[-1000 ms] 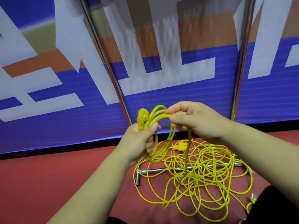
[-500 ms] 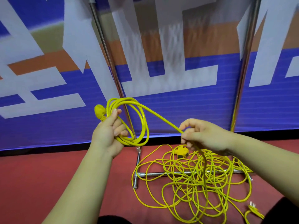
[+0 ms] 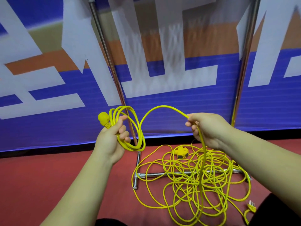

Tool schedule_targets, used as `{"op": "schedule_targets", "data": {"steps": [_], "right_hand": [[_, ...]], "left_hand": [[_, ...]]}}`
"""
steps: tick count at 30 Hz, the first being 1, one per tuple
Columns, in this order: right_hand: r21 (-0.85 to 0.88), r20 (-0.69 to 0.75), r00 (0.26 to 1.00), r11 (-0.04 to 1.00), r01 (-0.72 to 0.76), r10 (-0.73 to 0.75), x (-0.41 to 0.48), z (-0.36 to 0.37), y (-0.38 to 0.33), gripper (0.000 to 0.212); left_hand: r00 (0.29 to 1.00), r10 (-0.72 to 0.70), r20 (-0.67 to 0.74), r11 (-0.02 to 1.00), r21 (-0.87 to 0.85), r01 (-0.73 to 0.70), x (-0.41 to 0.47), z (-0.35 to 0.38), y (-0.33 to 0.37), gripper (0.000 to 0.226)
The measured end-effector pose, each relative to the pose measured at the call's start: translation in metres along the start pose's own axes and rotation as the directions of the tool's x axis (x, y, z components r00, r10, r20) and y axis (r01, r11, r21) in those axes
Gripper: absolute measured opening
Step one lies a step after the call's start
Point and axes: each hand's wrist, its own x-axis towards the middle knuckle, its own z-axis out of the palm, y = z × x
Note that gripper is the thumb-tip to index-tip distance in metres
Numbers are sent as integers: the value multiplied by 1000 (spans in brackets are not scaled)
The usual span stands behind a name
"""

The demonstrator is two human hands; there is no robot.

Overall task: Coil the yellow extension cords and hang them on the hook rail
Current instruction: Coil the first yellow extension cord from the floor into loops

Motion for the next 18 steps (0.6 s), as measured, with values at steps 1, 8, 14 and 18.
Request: {"op": "schedule_targets", "data": {"steps": [1, 8, 14, 18], "right_hand": [[15, 9, 999, 999, 34, -34, -3, 3, -2, 18], [-104, 236, 940, 955, 278, -248, -27, 18, -1, 27], [-238, 295, 889, 875, 423, -350, -34, 23, 3, 22], [-314, 355, 851, 808, 499, -387, -34, 25, 4, 25]], "left_hand": [[1000, -13, 18, 1000, 8, 13, -2, 4, 0, 18], [983, -172, 61, 984, 48, 169, -14, 33, -10, 29], [977, -206, 44, 978, 48, 204, -14, 45, -18, 37], [980, -193, 51, 980, 70, 189, -13, 50, -22, 39]]}}
